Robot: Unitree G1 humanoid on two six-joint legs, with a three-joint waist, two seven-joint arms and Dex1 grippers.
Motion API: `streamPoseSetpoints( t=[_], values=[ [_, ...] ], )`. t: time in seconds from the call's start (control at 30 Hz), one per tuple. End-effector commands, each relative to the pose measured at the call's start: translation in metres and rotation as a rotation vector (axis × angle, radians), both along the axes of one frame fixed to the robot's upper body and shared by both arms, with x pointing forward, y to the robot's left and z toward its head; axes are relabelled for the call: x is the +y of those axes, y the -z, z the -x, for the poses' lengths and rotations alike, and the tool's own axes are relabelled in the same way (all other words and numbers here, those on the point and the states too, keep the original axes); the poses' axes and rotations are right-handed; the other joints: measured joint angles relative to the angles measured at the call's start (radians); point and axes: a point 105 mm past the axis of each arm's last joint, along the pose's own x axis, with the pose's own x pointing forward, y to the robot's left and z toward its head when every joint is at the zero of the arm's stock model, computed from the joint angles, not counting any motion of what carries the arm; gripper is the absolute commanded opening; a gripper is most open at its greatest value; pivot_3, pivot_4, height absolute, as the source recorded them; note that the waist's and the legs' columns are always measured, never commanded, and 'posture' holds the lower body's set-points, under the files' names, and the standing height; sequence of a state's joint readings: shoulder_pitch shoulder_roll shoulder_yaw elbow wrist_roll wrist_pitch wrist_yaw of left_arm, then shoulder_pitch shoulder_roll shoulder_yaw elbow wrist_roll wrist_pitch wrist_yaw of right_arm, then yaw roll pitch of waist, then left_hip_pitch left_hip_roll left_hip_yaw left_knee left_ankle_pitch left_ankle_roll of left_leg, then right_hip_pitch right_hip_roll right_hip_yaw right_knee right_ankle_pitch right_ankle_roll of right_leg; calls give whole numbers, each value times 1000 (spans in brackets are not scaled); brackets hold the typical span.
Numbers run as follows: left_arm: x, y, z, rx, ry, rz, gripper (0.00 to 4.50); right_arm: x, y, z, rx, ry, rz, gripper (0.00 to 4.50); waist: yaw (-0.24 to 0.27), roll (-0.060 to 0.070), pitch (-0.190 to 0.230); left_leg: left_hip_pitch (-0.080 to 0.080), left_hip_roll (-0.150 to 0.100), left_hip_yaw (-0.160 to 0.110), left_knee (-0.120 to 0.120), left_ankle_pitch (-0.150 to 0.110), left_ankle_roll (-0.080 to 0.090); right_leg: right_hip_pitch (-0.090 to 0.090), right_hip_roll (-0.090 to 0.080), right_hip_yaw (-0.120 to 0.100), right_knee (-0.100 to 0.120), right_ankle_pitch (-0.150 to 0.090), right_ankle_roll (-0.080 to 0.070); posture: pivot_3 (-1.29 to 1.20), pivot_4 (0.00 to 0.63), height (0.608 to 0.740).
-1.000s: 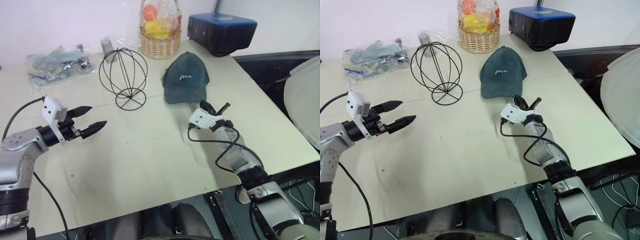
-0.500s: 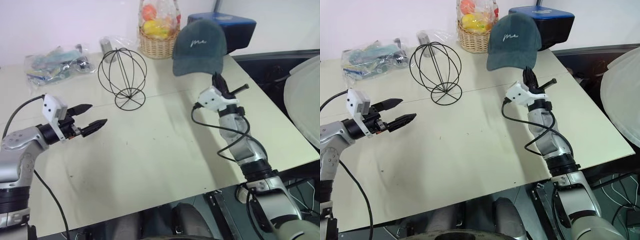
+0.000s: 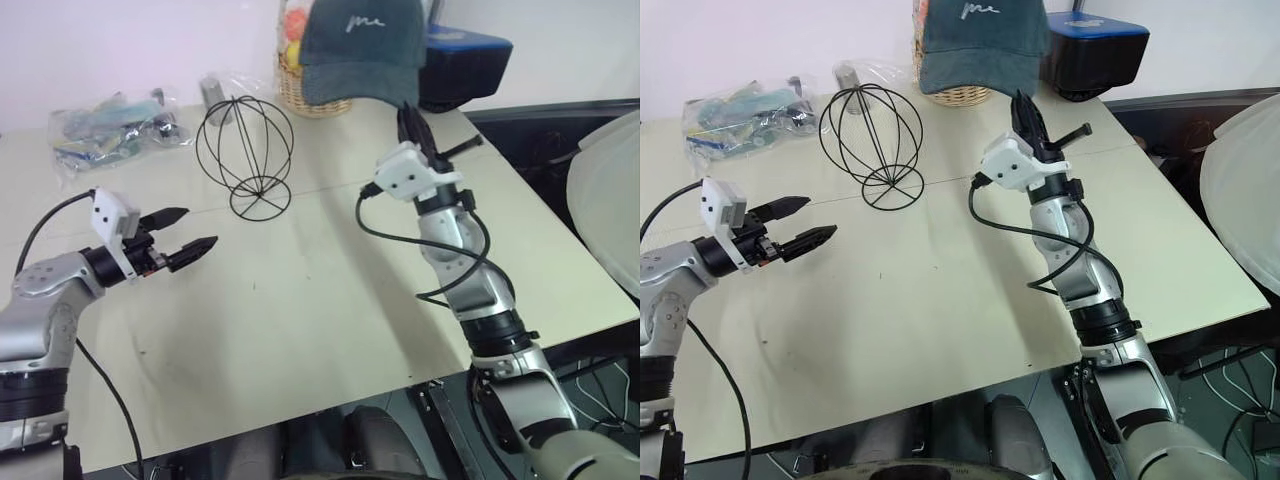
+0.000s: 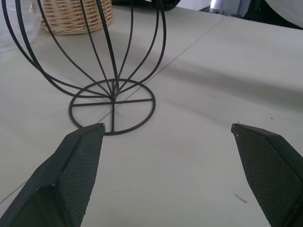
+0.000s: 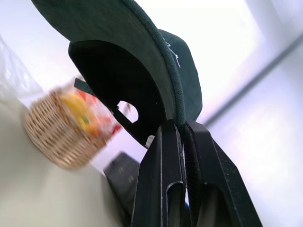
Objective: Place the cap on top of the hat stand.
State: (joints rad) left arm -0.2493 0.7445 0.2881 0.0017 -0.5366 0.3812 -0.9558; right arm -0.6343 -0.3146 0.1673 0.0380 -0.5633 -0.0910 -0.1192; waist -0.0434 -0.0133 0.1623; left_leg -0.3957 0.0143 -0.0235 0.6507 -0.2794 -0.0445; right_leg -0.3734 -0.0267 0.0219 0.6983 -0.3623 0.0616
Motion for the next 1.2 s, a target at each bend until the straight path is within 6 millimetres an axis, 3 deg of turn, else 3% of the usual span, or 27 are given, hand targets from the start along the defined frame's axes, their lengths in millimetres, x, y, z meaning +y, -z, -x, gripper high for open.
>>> streamPoseSetpoints(
  t=[0.03,0.5,1.0,1.2],
  values=[
    [-2,-9,-2,-43,9,-6,4500,24,-30,18,-92,-101,-33,63,-1,0,0,0,0,0,0,0,0,0,0,0,0,0,0,0,150,740],
    [-3,-7,-3,-40,12,-4,4500,69,-37,31,-101,-294,-23,63,-2,0,0,0,0,0,0,0,0,-1,0,0,0,0,0,0,150,740],
    [6,-8,1,-44,-16,-12,4500,101,-16,30,-42,-395,-19,63,-1,0,0,0,0,0,0,0,0,-1,0,0,0,0,0,0,150,740],
    [12,-23,10,-72,-29,-26,4500,110,-2,25,-15,-419,-21,63,-3,0,0,0,0,0,0,0,0,-1,0,0,0,0,0,0,150,740]
  ],
)
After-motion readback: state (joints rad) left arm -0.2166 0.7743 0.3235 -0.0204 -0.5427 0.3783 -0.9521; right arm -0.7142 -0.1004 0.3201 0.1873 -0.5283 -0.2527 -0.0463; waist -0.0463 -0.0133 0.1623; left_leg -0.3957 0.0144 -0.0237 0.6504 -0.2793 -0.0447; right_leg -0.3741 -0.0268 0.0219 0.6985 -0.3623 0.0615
